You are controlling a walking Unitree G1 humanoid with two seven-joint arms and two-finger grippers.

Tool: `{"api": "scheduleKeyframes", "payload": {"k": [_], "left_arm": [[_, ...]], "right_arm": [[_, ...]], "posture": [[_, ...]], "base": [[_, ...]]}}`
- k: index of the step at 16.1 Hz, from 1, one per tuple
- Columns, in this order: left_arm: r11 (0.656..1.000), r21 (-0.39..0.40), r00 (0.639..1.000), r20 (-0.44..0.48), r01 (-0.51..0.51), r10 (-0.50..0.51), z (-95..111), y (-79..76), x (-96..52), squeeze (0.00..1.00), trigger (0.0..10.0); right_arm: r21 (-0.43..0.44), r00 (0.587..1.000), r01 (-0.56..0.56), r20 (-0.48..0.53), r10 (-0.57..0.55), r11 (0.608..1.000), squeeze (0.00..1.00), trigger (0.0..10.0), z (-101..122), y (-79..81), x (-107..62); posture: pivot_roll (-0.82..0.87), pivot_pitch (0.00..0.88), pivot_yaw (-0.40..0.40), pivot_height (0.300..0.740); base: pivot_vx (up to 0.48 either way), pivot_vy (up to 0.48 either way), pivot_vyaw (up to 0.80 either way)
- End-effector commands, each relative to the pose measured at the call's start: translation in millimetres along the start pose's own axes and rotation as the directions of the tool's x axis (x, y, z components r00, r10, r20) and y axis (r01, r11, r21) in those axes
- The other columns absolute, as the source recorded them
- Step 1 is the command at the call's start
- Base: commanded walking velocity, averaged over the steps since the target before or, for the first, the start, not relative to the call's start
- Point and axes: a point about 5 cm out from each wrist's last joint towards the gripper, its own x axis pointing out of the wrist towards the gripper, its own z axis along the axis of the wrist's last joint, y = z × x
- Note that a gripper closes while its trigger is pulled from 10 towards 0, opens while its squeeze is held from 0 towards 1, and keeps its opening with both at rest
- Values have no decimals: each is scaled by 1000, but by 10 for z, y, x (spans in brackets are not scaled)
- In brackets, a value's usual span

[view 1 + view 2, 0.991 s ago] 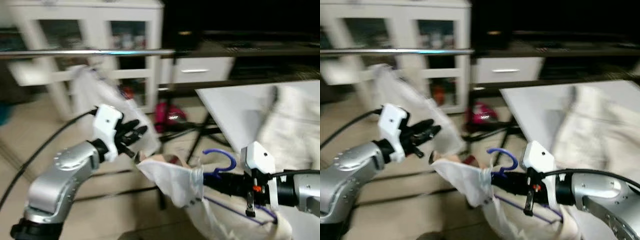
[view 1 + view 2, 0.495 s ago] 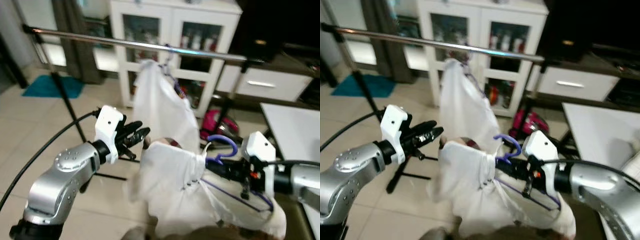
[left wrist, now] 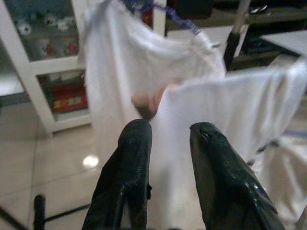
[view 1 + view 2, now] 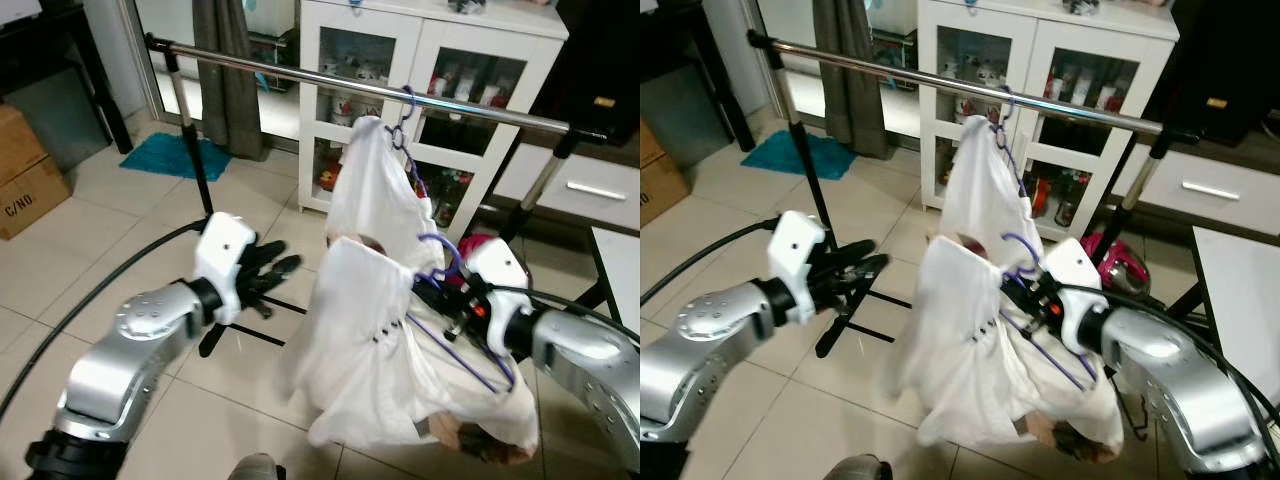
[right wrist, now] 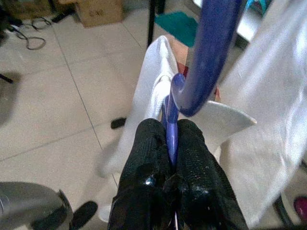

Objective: Hang hanger

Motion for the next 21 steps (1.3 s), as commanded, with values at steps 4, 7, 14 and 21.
{"api": "scheduleKeyframes", "payload": {"k": [4, 7, 14, 21], "left_arm": [[1000, -28, 1000, -28, 7, -8, -89, 182, -55, 1000, 10000], [1000, -22, 1000, -28, 4, -5, -156, 329, 61, 1000, 10000], [991, -34, 992, -10, 129, -129, -218, 250, 409, 0, 0], [997, -32, 997, 26, 72, -72, -268, 296, 439, 0, 0]], "right_arm": [[-44, 989, -77, 120, 81, 996, 0, 10000, 279, -101, -37], [-32, 969, -192, 150, 195, 981, 0, 10000, 372, -86, -53], [-6, 939, -259, 231, 254, 966, 0, 10000, 516, -71, -98], [17, 939, -242, 258, 230, 970, 0, 10000, 537, -90, -106]], "posture": [[125, 0, -50, 740], [130, 0, -61, 740], [103, 0, -33, 740], [109, 0, -30, 740]], "base": [[0, 0, 0], [0, 0, 0], [0, 0, 0], [0, 0, 0]]}}
